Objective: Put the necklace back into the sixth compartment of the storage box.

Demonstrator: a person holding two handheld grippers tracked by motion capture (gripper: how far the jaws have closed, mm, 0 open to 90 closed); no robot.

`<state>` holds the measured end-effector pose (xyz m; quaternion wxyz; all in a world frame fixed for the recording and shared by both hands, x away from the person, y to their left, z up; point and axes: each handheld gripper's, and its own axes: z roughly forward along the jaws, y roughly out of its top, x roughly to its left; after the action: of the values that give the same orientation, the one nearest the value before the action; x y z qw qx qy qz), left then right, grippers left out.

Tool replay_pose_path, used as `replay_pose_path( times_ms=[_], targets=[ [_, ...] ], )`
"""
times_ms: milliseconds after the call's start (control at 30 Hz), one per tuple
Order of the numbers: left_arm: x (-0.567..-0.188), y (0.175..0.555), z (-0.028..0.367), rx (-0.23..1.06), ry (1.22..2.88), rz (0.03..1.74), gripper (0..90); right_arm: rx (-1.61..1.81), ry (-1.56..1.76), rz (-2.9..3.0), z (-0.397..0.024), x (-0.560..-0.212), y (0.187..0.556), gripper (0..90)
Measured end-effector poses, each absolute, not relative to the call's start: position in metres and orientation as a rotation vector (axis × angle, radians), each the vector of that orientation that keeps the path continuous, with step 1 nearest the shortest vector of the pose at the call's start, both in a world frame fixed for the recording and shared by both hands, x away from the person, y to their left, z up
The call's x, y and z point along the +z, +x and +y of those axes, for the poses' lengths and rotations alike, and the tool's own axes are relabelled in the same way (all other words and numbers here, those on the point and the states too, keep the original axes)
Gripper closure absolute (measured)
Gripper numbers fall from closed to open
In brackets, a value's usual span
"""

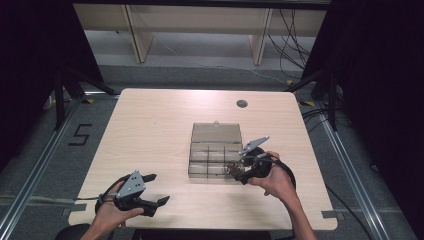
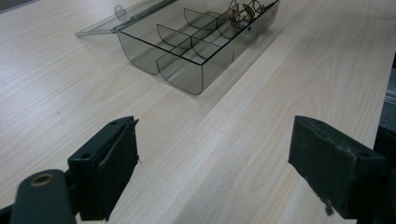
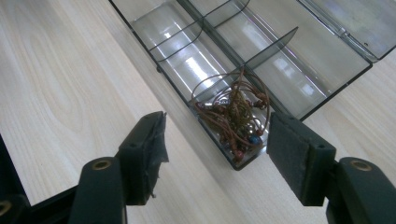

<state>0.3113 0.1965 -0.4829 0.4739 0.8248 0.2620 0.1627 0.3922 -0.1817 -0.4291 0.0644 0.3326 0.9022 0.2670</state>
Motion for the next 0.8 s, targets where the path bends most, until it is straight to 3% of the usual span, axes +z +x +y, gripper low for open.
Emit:
replay_pose_path(
  times_ms=[800],
  targets=[
    [-0.4825,0.3101,0.1956,0.394,2.007,0.650,15.1,0.870,1.078,2.680,-0.1834,-0.4305,0.3835,27.6]
  ],
)
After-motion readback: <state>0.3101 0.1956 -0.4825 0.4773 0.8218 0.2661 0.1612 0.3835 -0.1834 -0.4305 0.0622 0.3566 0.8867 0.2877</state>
